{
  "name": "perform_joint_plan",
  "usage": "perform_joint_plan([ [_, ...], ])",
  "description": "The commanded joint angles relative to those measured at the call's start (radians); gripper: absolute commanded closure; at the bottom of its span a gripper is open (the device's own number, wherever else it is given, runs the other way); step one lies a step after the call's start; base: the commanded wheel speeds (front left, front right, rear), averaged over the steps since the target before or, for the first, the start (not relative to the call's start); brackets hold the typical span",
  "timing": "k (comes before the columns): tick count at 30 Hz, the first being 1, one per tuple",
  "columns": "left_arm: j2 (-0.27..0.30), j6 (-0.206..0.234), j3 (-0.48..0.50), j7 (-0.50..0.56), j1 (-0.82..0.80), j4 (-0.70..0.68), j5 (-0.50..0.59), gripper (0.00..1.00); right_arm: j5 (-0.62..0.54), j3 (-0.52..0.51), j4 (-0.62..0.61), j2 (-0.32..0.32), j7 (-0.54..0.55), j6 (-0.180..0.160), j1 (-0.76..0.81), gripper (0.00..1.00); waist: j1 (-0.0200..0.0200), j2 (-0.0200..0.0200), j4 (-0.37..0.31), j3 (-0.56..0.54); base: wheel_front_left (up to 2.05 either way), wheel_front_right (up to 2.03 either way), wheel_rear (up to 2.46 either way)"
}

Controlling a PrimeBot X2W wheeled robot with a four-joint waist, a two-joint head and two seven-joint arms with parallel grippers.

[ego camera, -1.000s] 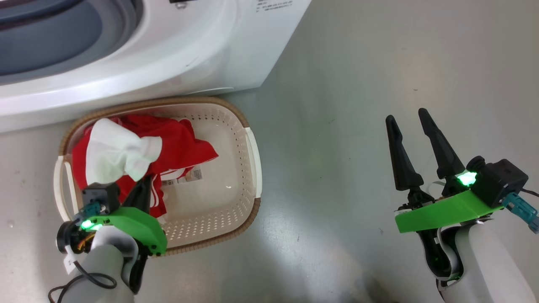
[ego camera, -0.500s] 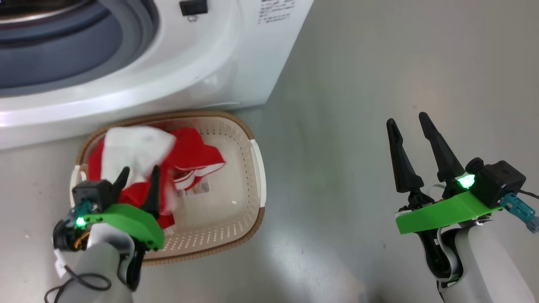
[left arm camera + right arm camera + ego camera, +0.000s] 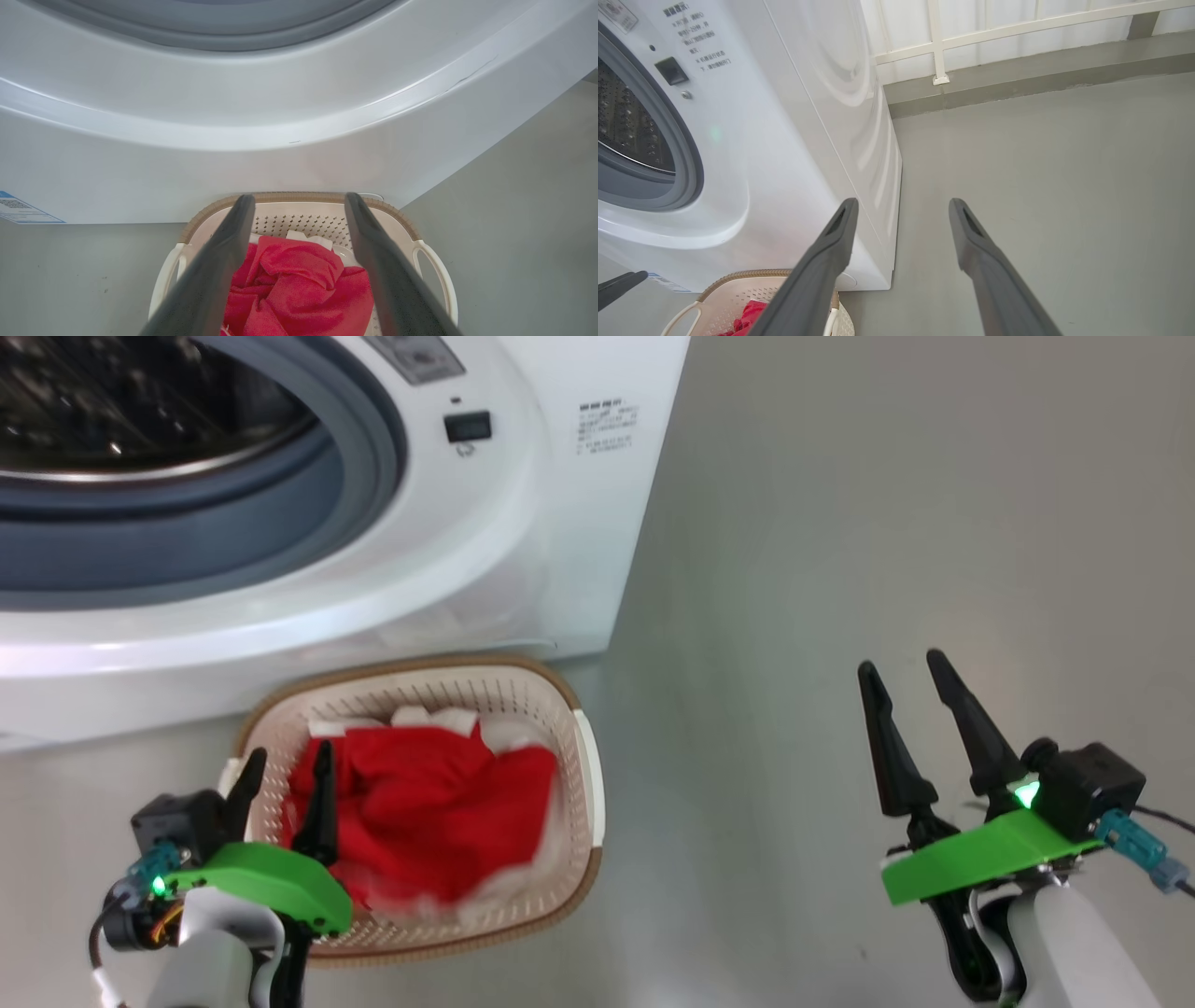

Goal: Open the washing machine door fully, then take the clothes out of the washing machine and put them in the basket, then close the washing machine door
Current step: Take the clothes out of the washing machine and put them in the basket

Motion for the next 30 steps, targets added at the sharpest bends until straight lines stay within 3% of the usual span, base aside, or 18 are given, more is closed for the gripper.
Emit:
perform_joint_plan([
  [1, 0.021, -0.006, 0.039, -0.005, 0.042, -0.045, 0.014, 0.0, -0.02, 0.012, -0.017, -0.001, -0.006, 0.0, 0.029, 0.0, 0.0, 0.0, 0.017, -0.064, 0.0, 0.0, 0.0],
  [22, 0.009, -0.006, 0.13, -0.005, 0.244, -0.357, 0.092, 0.0, -0.056, -0.039, 0.002, -0.001, -0.006, 0.0, 0.175, 0.0, 0.0, 0.0, 0.042, -0.277, 0.0, 0.0, 0.0],
  [30, 0.003, -0.006, 0.155, -0.005, 0.315, -0.469, 0.103, 0.0, -0.072, -0.054, 0.0, -0.001, -0.006, 0.0, 0.212, 0.0, 0.0, 0.0, 0.055, -0.313, 0.0, 0.0, 0.0],
])
